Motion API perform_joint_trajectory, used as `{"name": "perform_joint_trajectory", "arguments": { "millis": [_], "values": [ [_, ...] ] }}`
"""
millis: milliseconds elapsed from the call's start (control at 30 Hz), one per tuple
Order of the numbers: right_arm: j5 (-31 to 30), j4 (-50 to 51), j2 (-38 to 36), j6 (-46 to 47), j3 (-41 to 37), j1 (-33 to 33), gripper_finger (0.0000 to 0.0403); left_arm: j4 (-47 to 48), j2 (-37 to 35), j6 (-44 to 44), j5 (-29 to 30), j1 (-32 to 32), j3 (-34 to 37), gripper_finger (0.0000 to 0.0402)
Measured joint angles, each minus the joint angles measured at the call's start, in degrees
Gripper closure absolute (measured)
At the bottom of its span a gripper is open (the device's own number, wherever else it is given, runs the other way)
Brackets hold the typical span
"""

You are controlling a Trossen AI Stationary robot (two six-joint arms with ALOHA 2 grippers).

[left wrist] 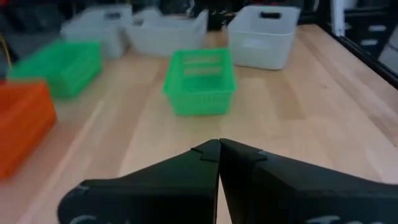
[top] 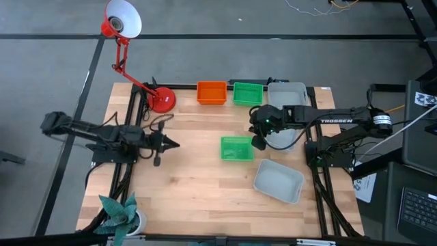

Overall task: Stack baskets by color
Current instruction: Stack the green bin on the top green bin

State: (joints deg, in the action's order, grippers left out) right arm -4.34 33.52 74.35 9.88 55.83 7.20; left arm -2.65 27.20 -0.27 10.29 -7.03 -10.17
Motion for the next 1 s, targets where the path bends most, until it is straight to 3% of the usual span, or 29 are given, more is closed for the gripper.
{"name": "perform_joint_trajectory", "arguments": {
  "millis": [200,533,733,1000],
  "values": [
    [1.36,0.11,0.00,-0.20,0.00,0.00,0.0366,0.64,-7.16,-3.98,-6.27,4.74,4.32,0.0401],
    [1.40,0.11,0.00,-0.08,0.00,0.00,0.0366,13.04,-18.03,-5.49,-5.10,4.77,4.66,0.0401],
    [1.40,0.13,0.00,-0.08,0.00,0.02,0.0366,8.11,-22.83,-2.02,-5.34,4.77,7.25,0.0402],
    [1.42,-0.59,-0.02,-0.62,0.00,0.00,0.0366,1.30,-24.09,2.63,-6.75,4.77,9.74,0.0402]
  ]
}}
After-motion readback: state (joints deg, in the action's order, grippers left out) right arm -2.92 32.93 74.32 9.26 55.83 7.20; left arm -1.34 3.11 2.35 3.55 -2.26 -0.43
